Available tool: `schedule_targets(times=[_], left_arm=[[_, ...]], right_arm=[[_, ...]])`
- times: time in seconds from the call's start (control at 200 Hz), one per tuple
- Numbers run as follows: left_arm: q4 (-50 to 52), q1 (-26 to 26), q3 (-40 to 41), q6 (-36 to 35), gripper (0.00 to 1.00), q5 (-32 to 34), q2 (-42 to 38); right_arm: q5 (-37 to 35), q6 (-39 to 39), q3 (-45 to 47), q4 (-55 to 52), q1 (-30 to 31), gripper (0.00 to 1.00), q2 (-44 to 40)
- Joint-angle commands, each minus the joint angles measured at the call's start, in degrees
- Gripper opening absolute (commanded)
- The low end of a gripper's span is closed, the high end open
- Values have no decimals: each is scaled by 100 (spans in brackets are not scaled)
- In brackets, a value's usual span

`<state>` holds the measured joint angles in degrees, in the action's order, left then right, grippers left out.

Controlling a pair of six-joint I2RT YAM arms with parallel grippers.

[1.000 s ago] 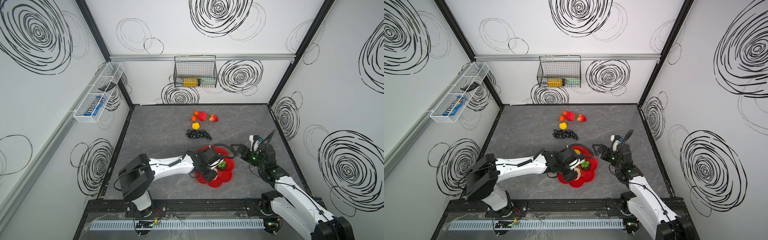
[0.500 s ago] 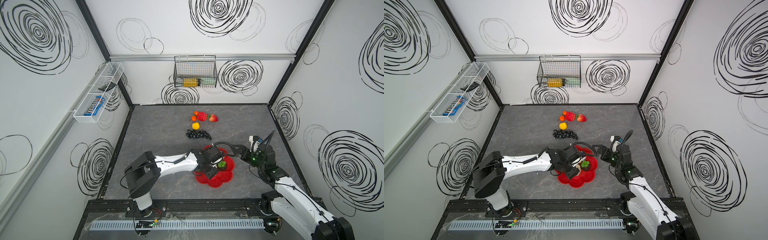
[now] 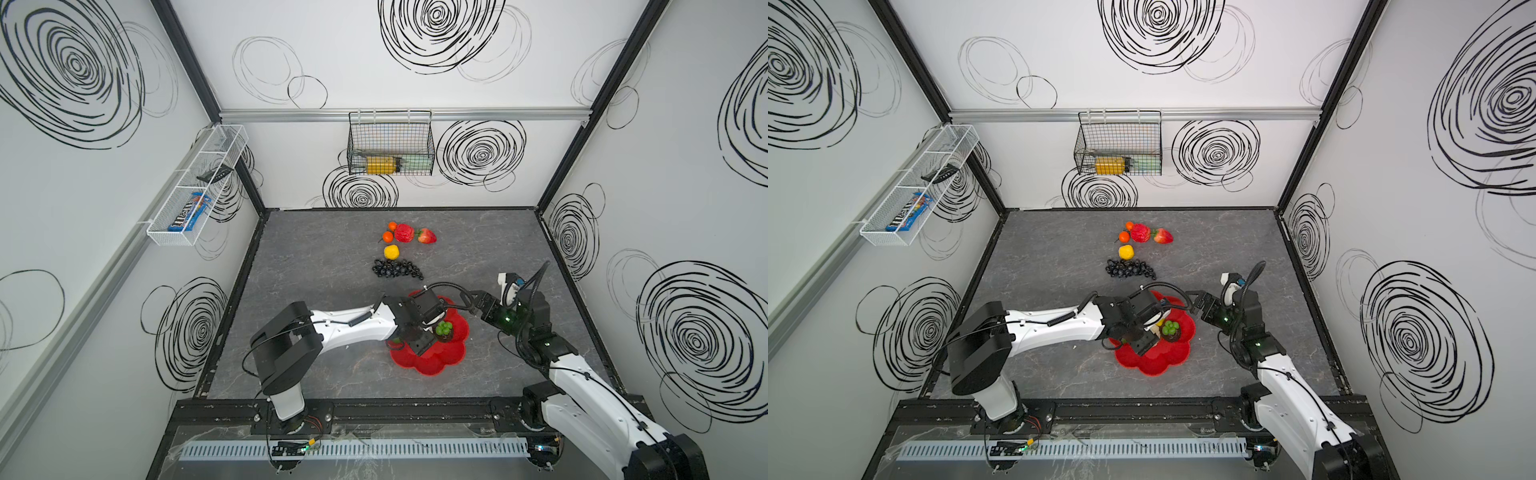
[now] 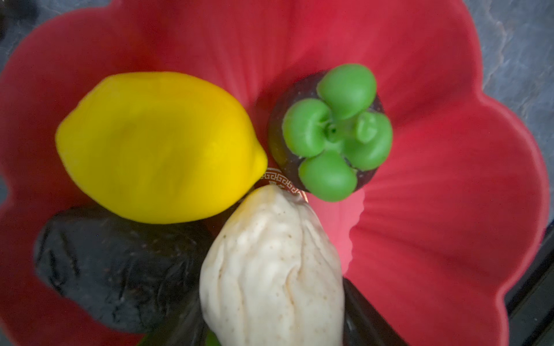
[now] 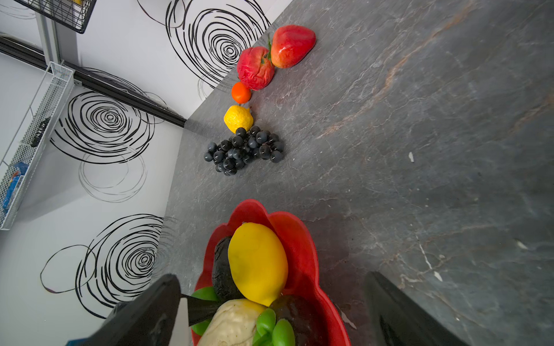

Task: Arrange fruit in a fruit bowl
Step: Place the fruit in the fruit bowl.

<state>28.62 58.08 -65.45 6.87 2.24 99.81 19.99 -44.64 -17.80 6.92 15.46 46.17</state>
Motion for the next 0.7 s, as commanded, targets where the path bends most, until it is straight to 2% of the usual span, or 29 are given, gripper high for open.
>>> schedule_targets(times=[0.0,0.275,0.695], left_arm=[[65,-76,-152,6,69,213,161],[16,-71,-117,33,77,262,110],[-102,-17,-56,170,80,316,-134]], right_arm=[[-21,27,41,148,16,99,-56],[-14,8,39,148,12,99,-50],[73,-53,47,230,-2,99,55]])
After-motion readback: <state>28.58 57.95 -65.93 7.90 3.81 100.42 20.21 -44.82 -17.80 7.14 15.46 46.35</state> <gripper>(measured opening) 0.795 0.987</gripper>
